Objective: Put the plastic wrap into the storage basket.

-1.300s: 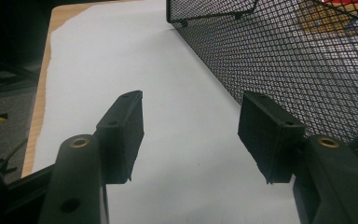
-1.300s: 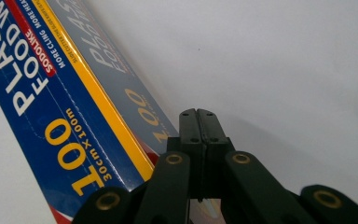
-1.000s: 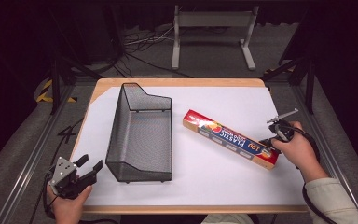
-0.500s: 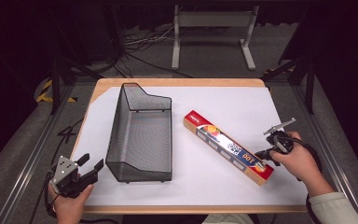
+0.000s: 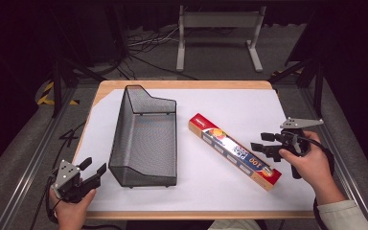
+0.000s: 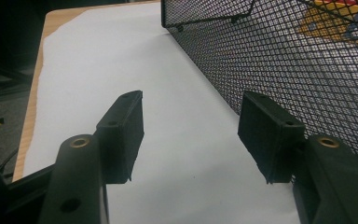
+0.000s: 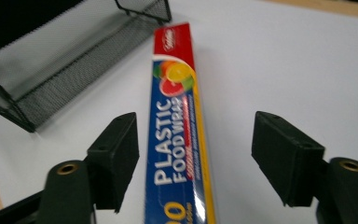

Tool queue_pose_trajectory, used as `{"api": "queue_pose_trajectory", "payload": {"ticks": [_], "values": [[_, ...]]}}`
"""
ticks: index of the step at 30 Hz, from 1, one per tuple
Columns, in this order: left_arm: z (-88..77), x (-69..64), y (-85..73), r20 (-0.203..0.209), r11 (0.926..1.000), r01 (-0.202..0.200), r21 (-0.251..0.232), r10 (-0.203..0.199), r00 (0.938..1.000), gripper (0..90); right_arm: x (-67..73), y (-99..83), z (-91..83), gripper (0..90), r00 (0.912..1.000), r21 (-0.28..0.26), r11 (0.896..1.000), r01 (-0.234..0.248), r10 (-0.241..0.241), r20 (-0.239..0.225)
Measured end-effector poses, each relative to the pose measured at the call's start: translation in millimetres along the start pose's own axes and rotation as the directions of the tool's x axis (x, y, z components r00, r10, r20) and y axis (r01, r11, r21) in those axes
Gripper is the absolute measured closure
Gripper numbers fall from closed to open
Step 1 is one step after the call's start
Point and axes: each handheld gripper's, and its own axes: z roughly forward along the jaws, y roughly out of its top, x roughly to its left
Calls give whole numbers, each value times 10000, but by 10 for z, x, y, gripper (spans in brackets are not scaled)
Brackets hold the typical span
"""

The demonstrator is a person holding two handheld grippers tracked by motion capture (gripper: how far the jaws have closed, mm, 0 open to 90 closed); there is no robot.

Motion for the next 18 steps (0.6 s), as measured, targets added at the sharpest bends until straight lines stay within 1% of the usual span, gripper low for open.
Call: {"api": "queue_pose_trajectory", "payload": {"ticks": [2,4,5,6,8,9,10,12,16,18], "values": [[-3,-1,-3,-23,10000,38,-16,-38,10000,413,35,25,8,278,9995,-330,9993,156,-164,-254],[-4,-2,-6,-20,10000,21,6,-21,10000,412,81,54,41,261,9981,-494,9986,180,-208,-573],[-4,-2,-6,-20,10000,21,6,-21,10000,413,105,70,74,246,9972,-514,9983,285,-319,-673],[-5,-2,-6,-22,10000,8,13,-8,10000,413,122,84,100,235,9970,-523,9978,414,-447,-638],[-11,3,-6,-29,10000,-12,20,12,10000,413,140,103,129,230,9966,-523,9975,484,-518,-645],[-12,2,-8,-47,10000,25,7,-25,10000,413,173,150,194,219,9959,-505,9967,631,-662,-611],[-14,3,-9,-52,10000,30,9,-30,10000,413,173,150,194,219,9959,-505,9967,631,-662,-611],[-16,4,-11,-58,10000,43,9,-42,10000,413,205,190,244,213,9947,-498,9952,843,-870,-545],[-17,2,-13,-55,10000,33,0,-33,10000,413,289,277,408,191,9914,-325,9922,1200,-1215,-496],[-20,5,-14,-57,10000,69,0,-69,10000,413,312,298,495,183,9924,-355,9924,1176,-1188,-334]]}}
